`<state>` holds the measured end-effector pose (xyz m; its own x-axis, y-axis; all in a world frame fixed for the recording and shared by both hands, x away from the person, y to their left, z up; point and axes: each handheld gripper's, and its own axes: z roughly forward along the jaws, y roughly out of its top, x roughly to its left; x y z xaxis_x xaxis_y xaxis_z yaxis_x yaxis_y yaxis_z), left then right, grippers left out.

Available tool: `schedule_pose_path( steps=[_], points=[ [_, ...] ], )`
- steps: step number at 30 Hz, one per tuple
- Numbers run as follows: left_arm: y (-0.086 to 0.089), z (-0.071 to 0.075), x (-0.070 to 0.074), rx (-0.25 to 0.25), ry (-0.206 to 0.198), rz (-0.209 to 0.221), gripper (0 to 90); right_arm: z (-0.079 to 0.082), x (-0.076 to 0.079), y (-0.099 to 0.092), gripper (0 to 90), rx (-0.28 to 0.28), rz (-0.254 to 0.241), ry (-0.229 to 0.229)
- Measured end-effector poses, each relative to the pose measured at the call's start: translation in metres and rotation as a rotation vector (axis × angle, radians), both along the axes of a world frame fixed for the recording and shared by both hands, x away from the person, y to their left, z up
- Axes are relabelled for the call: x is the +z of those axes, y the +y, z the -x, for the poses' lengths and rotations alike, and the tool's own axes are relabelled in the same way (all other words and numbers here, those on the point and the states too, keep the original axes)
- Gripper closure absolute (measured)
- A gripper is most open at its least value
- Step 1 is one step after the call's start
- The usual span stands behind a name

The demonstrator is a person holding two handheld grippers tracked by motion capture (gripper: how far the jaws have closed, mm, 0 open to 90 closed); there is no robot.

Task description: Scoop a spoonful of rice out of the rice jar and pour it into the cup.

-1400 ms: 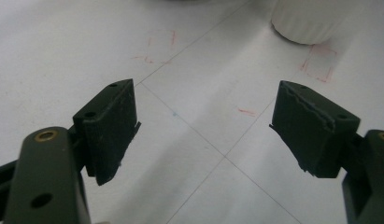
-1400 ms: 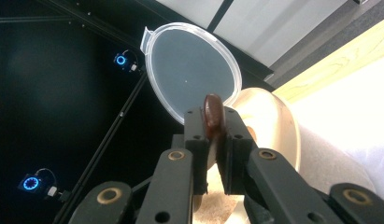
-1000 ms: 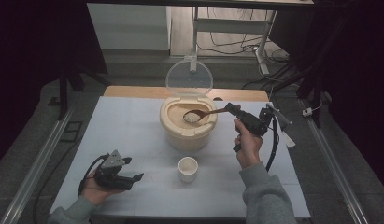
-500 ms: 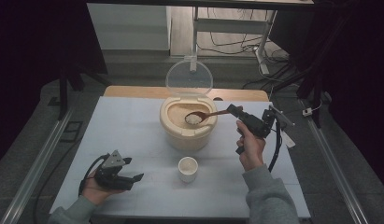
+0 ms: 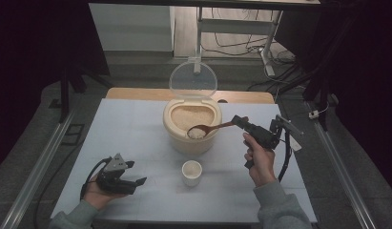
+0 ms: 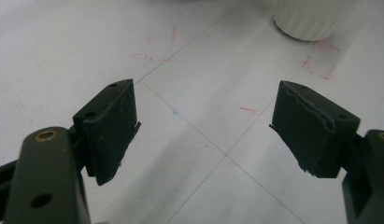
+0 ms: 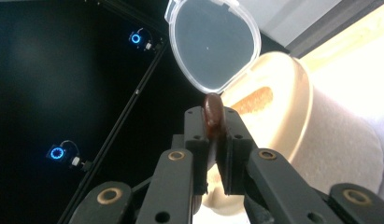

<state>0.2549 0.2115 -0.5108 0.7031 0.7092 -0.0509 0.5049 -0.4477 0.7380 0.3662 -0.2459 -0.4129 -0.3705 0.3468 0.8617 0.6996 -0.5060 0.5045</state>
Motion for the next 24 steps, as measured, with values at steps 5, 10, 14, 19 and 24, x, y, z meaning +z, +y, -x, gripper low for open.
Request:
schedule_pose_path(
  steps=[5, 10, 14, 19, 24],
  points=[
    [0.000, 0.000, 0.000, 0.000, 0.000, -0.003, 22.0, 0.007, -0.006, -0.003, 83.5, 0.014, 0.002, 0.004],
    [0.000, 0.000, 0.000, 0.002, 0.001, -0.004, 22.0, 0.013, -0.014, -0.006, 83.5, 0.023, 0.011, 0.014],
    [0.000, 0.000, 0.000, 0.002, 0.001, -0.005, 22.0, 0.015, -0.021, -0.006, 83.5, 0.028, 0.029, 0.028],
    [0.000, 0.000, -0.001, 0.002, 0.003, -0.005, 22.0, 0.017, -0.031, -0.005, 83.5, 0.038, 0.055, 0.043],
    [0.000, 0.000, -0.001, 0.002, 0.003, -0.006, 21.9, 0.021, -0.038, -0.002, 83.5, 0.058, 0.100, 0.043]
  ],
)
